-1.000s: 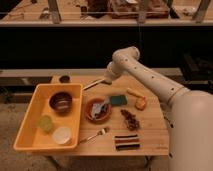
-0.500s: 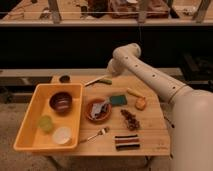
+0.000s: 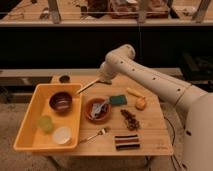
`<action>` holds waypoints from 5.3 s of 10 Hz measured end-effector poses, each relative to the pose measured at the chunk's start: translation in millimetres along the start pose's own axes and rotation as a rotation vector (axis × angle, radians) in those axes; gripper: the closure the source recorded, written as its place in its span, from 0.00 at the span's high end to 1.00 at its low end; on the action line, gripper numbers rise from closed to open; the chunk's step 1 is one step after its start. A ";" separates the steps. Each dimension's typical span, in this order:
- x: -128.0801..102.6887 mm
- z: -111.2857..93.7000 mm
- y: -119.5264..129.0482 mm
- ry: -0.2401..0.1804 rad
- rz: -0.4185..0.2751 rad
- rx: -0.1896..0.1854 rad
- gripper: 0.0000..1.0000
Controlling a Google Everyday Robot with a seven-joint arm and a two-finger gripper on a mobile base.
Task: Place brush in plastic cup
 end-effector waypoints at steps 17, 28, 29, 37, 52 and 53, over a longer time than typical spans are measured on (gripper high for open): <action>-128.8 -5.6 -5.8 -0.173 -0.354 0.029 0.00; -246.3 -3.0 -71.1 -0.406 -0.400 -0.009 0.00; -250.5 -2.7 -72.9 -0.412 -0.403 -0.010 0.00; -292.4 -18.2 -62.6 -0.527 -0.454 0.017 0.00; -444.4 28.1 47.4 -0.842 -0.393 -0.189 0.00; -443.3 33.9 53.2 -0.852 -0.373 -0.202 0.00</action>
